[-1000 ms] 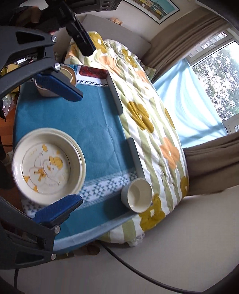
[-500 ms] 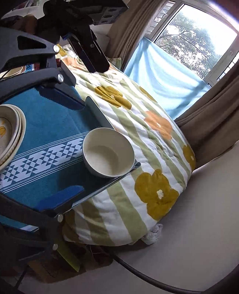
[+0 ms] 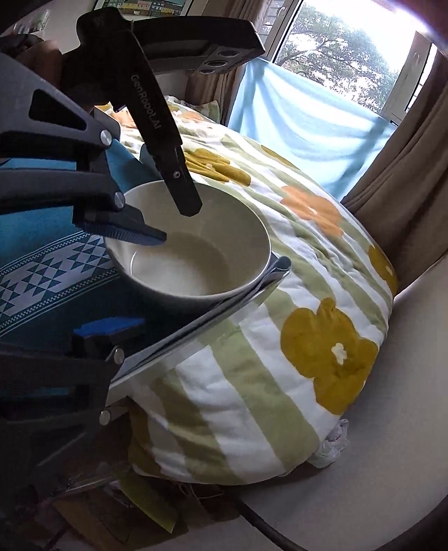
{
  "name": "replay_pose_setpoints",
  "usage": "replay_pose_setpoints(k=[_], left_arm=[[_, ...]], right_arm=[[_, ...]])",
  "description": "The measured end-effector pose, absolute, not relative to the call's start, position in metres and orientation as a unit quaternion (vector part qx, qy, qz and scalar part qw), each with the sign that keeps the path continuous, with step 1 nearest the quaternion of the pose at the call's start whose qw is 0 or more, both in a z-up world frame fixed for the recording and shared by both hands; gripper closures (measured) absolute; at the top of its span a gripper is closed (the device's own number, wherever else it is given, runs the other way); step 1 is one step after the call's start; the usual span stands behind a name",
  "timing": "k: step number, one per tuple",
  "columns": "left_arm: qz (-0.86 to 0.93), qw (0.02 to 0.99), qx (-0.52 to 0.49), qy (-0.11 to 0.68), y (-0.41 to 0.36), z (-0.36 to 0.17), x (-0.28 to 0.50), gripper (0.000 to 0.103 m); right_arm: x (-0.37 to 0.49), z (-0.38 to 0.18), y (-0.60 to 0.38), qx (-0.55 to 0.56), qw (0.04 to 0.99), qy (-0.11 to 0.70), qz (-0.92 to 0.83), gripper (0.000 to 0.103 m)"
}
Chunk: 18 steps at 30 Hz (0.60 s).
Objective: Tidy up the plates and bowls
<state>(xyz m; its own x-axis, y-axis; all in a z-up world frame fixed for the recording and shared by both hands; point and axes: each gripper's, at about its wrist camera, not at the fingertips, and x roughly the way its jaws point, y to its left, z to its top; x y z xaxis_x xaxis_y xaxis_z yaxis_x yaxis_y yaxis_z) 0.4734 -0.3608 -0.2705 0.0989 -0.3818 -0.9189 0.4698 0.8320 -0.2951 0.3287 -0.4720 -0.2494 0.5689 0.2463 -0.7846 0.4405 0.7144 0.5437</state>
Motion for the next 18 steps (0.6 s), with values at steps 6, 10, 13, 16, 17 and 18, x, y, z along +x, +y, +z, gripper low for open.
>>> replay_pose_setpoints(k=[6, 10, 13, 16, 17, 18], left_arm=[[-0.279, 0.743, 0.052, 0.606, -0.364, -0.277, 0.474, 0.096], [-0.275, 0.749, 0.057, 0.600, -0.363, -0.273, 0.471, 0.096], [-0.272, 0.758, 0.059, 0.590, -0.360, -0.266, 0.467, 0.096], [-0.269, 0.768, 0.054, 0.578, -0.353, -0.252, 0.461, 0.096], [-0.267, 0.773, 0.051, 0.574, -0.350, -0.245, 0.458, 0.096], [-0.265, 0.778, 0.048, 0.568, -0.346, -0.238, 0.454, 0.096]], right_arm=[[0.330, -0.253, -0.478, 0.369, 0.804, 0.461, -0.068, 0.082], [0.333, -0.252, -0.478, 0.359, 0.808, 0.463, -0.060, 0.082], [0.334, -0.249, -0.479, 0.354, 0.813, 0.459, -0.050, 0.082], [0.334, -0.235, -0.473, 0.333, 0.825, 0.455, -0.041, 0.082], [0.333, -0.230, -0.471, 0.325, 0.829, 0.454, -0.036, 0.082], [0.333, -0.224, -0.467, 0.318, 0.832, 0.452, -0.032, 0.082]])
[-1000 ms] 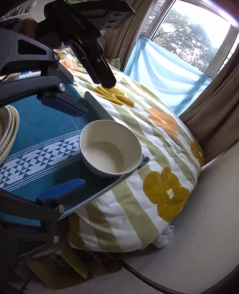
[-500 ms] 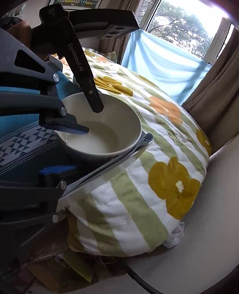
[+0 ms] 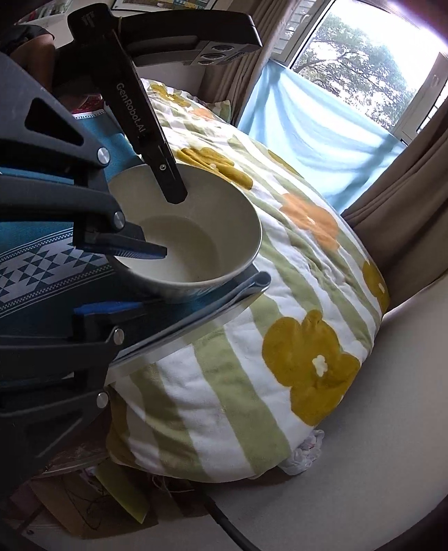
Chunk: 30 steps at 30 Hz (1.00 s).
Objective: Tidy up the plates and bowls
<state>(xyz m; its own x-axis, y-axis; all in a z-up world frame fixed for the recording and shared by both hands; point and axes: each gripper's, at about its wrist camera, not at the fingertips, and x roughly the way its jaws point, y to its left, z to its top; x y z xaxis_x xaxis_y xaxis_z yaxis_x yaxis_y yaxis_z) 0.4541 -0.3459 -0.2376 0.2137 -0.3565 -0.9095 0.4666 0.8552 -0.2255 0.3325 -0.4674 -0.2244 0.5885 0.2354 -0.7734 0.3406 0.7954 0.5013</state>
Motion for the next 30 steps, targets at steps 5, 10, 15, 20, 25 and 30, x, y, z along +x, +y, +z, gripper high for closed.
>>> replay_pose_setpoints(k=[5, 10, 15, 20, 25, 30], left_arm=[[-0.249, 0.805, 0.030, 0.538, -0.312, -0.193, 0.429, 0.096], [-0.225, 0.827, 0.002, 0.514, -0.255, -0.149, 0.391, 0.096], [-0.195, 0.844, -0.019, 0.500, -0.186, -0.118, 0.349, 0.096], [-0.159, 0.856, -0.038, 0.490, -0.111, -0.104, 0.305, 0.096], [-0.120, 0.863, -0.060, 0.487, -0.036, -0.100, 0.265, 0.096], [-0.089, 0.862, -0.076, 0.492, 0.030, -0.108, 0.238, 0.096]], right_arm=[[0.321, -0.187, -0.442, 0.291, 0.851, 0.438, 0.000, 0.082], [0.299, -0.147, -0.397, 0.266, 0.865, 0.425, 0.037, 0.083], [0.272, -0.118, -0.336, 0.242, 0.871, 0.421, 0.071, 0.083], [0.250, -0.103, -0.270, 0.220, 0.873, 0.422, 0.107, 0.083], [0.233, -0.104, -0.203, 0.198, 0.867, 0.433, 0.146, 0.083], [0.222, -0.115, -0.143, 0.181, 0.856, 0.450, 0.179, 0.083]])
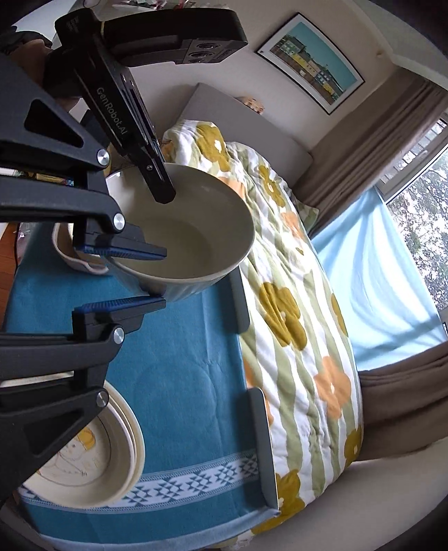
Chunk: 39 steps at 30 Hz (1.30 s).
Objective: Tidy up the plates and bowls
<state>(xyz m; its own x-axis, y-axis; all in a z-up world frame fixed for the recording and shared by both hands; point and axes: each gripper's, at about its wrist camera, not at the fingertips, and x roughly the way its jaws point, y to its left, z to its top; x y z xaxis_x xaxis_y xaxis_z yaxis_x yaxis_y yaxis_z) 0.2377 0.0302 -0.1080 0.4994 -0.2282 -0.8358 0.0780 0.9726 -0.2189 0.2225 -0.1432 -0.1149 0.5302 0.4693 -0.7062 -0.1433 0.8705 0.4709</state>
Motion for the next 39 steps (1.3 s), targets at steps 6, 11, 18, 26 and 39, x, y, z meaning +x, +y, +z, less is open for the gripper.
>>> replay_pose_setpoints(k=[6, 11, 18, 26, 39], left_arm=[[-0.058, 0.855, -0.095, 0.507, 0.091, -0.130, 0.221, 0.096], [-0.049, 0.839, -0.110, 0.530, 0.118, -0.158, 0.220, 0.096], [-0.051, 0.820, -0.116, 0.559, 0.128, -0.192, 0.223, 0.096], [-0.053, 0.802, -0.114, 0.584, 0.124, -0.220, 0.229, 0.096], [-0.037, 0.799, -0.068, 0.597, 0.115, -0.231, 0.235, 0.096]], right_arm=[[0.221, -0.138, -0.089, 0.158, 0.839, 0.479, 0.204, 0.083], [0.222, -0.158, -0.063, 0.141, 0.826, 0.504, 0.207, 0.083], [0.224, -0.185, -0.051, 0.124, 0.813, 0.534, 0.194, 0.083], [0.231, -0.206, -0.047, 0.108, 0.806, 0.554, 0.180, 0.083], [0.232, -0.215, -0.041, 0.083, 0.801, 0.566, 0.179, 0.083]])
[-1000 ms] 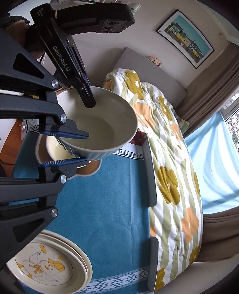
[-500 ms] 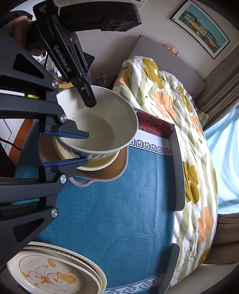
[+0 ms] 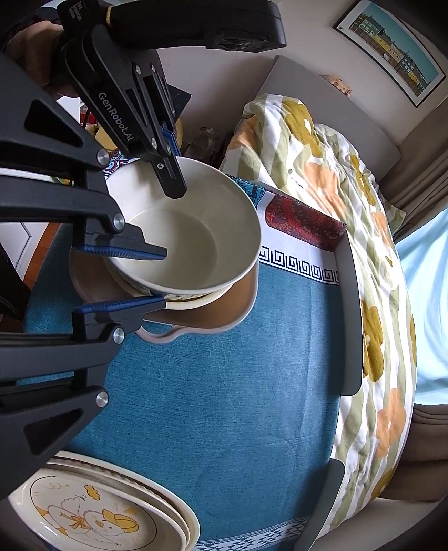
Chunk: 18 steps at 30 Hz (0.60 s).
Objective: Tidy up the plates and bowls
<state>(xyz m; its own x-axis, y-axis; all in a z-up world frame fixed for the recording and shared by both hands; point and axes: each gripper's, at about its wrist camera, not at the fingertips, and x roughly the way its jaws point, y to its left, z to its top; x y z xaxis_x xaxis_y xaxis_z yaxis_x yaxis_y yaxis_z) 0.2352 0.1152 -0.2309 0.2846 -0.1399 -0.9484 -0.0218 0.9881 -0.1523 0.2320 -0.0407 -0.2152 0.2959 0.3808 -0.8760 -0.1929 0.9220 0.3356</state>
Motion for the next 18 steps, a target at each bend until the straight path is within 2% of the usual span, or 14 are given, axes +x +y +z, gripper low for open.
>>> replay_pose_setpoints(k=[18], left_arm=[[-0.005, 0.806, 0.023, 0.591, 0.097, -0.229, 0.238, 0.095]], right_arm=[[0.234, -0.222, -0.038, 0.076, 0.792, 0.578, 0.180, 0.083]])
